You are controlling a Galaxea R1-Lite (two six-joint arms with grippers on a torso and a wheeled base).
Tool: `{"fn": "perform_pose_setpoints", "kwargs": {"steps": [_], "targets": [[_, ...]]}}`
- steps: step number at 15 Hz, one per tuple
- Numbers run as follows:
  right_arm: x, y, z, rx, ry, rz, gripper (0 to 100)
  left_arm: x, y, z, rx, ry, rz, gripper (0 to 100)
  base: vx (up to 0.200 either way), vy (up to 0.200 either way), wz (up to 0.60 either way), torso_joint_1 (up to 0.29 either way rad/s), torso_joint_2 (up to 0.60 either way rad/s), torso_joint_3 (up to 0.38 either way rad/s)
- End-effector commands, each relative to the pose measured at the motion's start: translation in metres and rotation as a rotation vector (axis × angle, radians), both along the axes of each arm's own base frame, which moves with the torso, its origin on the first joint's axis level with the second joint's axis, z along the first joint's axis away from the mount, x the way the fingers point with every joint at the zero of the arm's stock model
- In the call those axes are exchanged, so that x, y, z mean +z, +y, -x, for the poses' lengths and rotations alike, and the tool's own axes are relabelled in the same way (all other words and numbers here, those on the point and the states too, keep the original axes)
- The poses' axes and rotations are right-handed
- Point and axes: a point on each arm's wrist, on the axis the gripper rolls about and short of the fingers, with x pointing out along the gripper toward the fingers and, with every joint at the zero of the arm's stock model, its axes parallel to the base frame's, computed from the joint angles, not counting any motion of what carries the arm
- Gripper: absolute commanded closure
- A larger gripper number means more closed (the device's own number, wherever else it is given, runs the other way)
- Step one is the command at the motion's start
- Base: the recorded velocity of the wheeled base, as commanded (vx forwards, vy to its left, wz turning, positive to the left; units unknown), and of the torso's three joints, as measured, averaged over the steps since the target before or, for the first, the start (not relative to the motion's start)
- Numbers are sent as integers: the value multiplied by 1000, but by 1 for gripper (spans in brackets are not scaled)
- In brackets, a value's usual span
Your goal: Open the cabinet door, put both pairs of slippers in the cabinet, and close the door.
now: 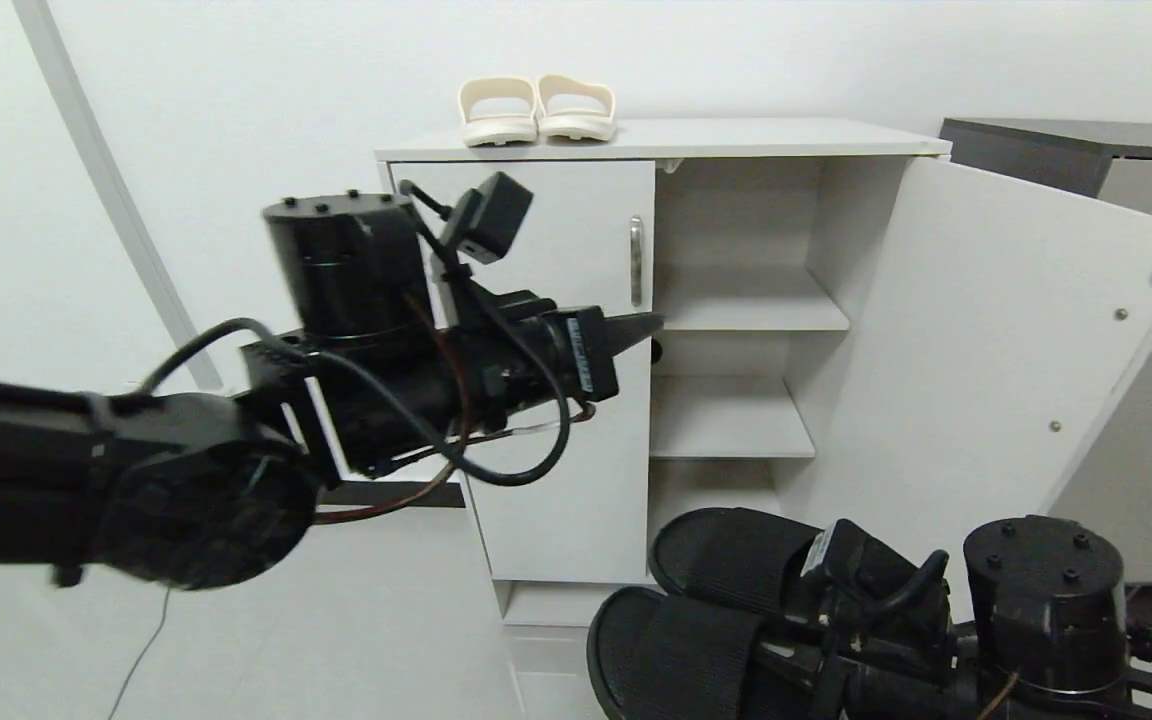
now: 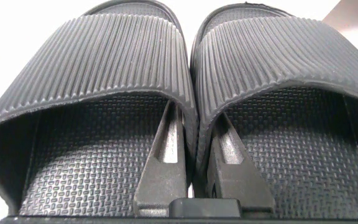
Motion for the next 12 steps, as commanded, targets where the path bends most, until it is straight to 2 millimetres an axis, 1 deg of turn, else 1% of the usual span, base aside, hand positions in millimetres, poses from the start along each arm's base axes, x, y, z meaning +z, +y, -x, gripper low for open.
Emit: {"fn": "perform_pose_setpoints", "kwargs": {"steps": [1,2,3,5,6,7,8,11,12], "targets": [[-1,-1,-3,-10,3,3,100,12,65,72,92,-55,13,100,0,0,0,0,0,0],[-1,-1,-3,-11,4,4,100,8,77,87,129,-57,13,100,0,0,0,0,0,0],[-2,-2,-4,-16,6,4,100,-1,98,114,202,-65,22,100,0,0,0,0,0,0],[-4,-4,-6,-26,13,10,100,-26,128,146,341,-60,8,100,0,0,0,0,0,0],[-5,-5,-6,-28,14,13,100,-42,144,155,445,-49,-10,100,0,0,0,0,0,0],[-4,-5,-6,-28,13,12,100,-49,151,159,493,-43,-18,100,0,0,0,0,0,0],[-5,-5,-6,-28,13,14,100,-74,169,177,626,-23,-38,100,0,0,0,0,0,0],[-6,-4,-5,-24,17,19,100,-113,186,208,808,8,-112,100,0,0,0,0,0,0],[-6,-4,-5,-24,18,20,100,-118,190,219,854,-4,-119,100,0,0,0,0,0,0]]}}
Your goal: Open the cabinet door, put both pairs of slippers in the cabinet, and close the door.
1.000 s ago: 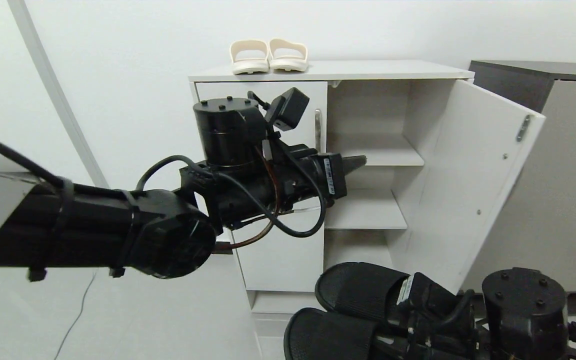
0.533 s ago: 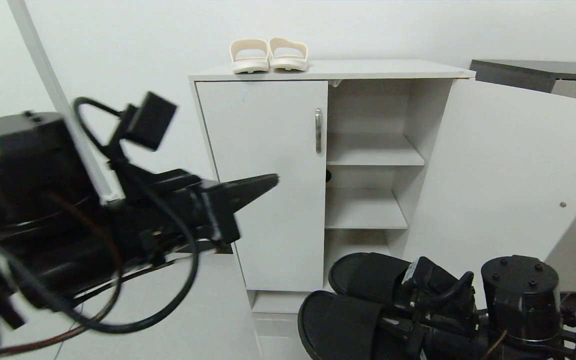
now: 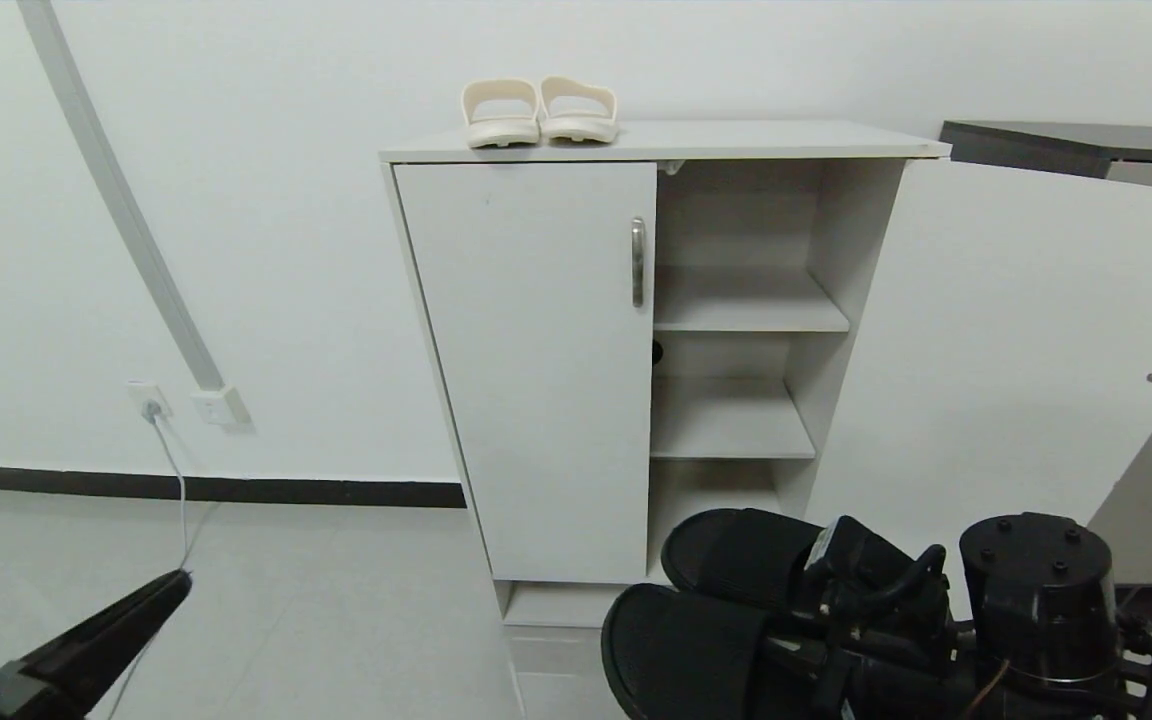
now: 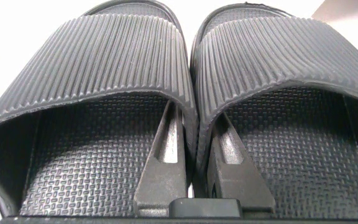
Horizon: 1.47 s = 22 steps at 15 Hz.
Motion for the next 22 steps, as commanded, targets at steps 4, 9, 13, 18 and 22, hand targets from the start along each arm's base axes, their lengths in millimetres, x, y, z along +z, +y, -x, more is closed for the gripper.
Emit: {"fn": "perform_pose_setpoints", "kwargs": {"steps": [4,9,13,18,22], "targets": [[-1,1,1,5,0,6,100,-48,21,70,228,-47,-69,100,0,0,0,0,0,0],[0,1,1,4,-4,4,100,-65,22,84,256,-48,-87,100,0,0,0,0,0,0],[0,3,3,14,-6,6,100,-67,21,91,351,-121,-126,100,0,0,0,0,0,0],[-3,12,-1,8,1,7,100,-71,17,91,168,-110,-236,100,0,0,0,0,0,0],[-17,46,-23,-308,35,-84,100,-71,17,91,180,-105,-223,100,0,0,0,0,0,0]]}}
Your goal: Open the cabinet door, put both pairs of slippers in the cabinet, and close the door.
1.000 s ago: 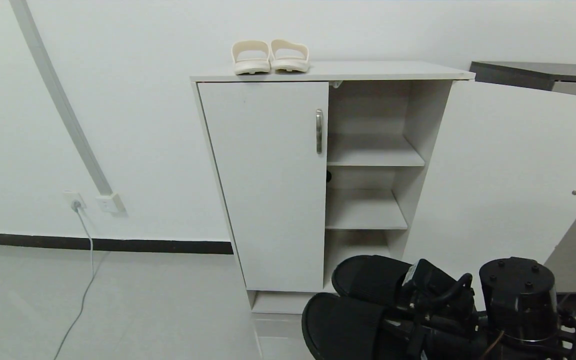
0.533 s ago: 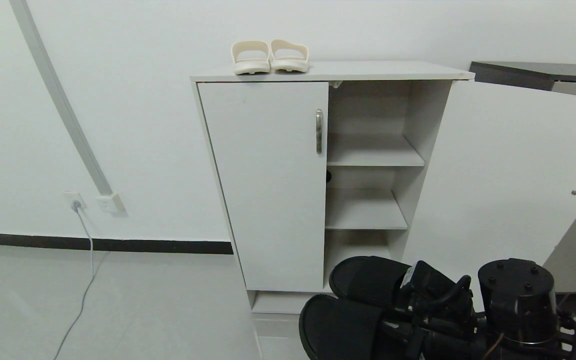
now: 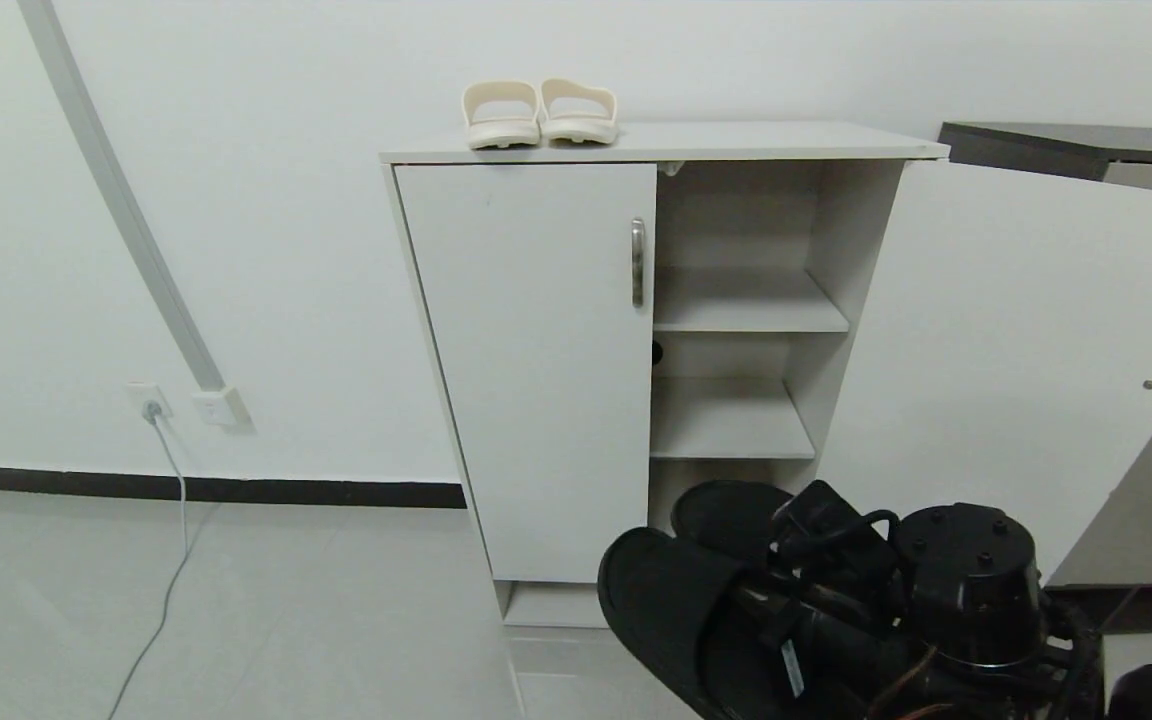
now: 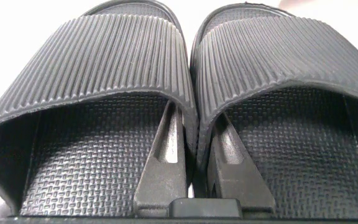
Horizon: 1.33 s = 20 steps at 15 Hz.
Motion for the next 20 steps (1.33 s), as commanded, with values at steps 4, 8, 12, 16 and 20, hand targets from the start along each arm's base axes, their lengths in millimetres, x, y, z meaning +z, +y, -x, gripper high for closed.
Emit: {"fn": "perform_pose_setpoints", "kwargs": {"steps": [4,8,12,16,20], "targets": [[-34,67,-34,-345,-24,-95,100,0,0,0,4,1,7,100,0,0,0,0,0,0],[-53,80,-78,-653,-117,-109,100,0,0,0,5,1,7,100,0,0,0,0,0,0],[-55,75,-84,-674,-116,-108,100,0,0,0,5,2,9,100,0,-50,0,-1,-1,3],[-56,73,-86,-680,-119,-114,100,0,0,0,5,2,10,100,0,-200,0,0,4,2],[-66,73,-86,-679,-108,-87,100,0,0,0,5,2,10,100,0,-50,0,1,1,2]]}}
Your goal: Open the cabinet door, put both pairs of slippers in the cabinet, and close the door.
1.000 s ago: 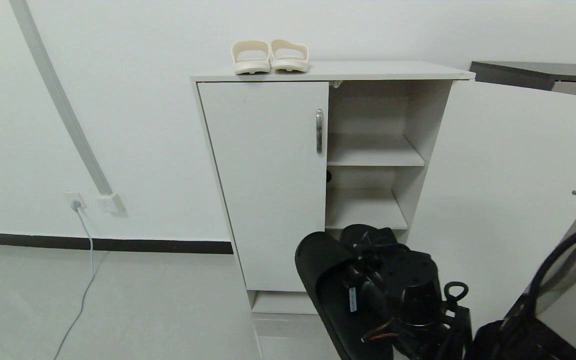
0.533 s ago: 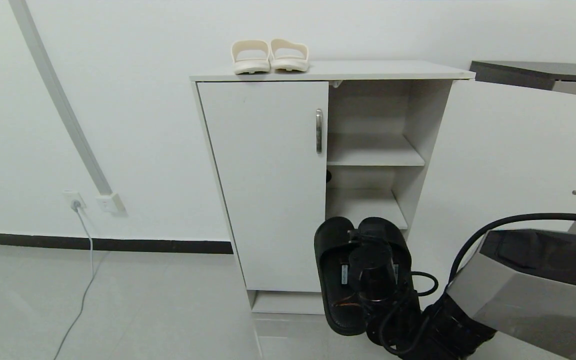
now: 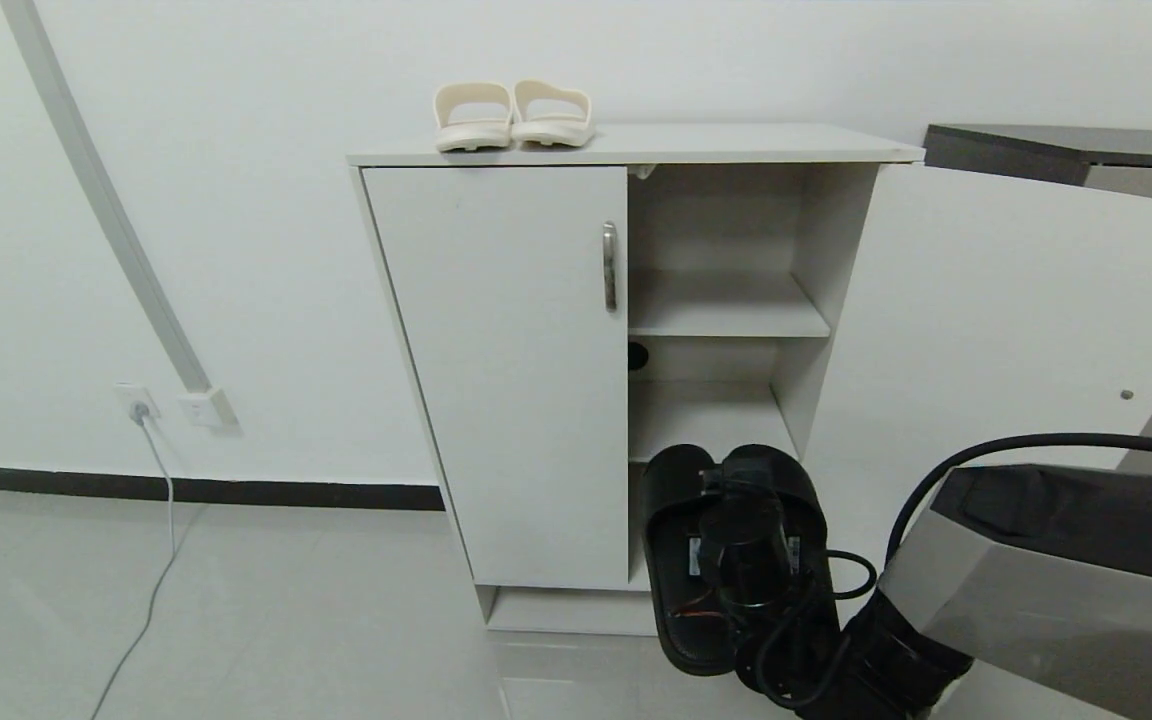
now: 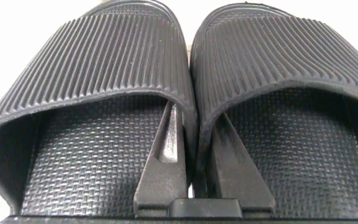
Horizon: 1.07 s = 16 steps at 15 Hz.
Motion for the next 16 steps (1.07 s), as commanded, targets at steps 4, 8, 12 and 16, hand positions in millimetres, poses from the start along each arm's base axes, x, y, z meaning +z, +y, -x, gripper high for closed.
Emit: {"fn": "perform_pose_setpoints", "kwargs": {"steps": [4,8,12,16], "targets": [[-12,4,-2,18,9,6,100,0,0,0,0,3,0,100,0,0,0,0,0,0],[-12,15,-12,37,-13,10,100,0,0,0,0,3,-2,100,0,0,0,0,0,0],[-17,10,-26,5,-18,10,100,0,0,0,0,3,-2,100,0,0,0,0,0,0],[-19,3,-33,-19,-15,7,100,0,0,0,0,3,-2,100,0,0,0,0,0,0]]}}
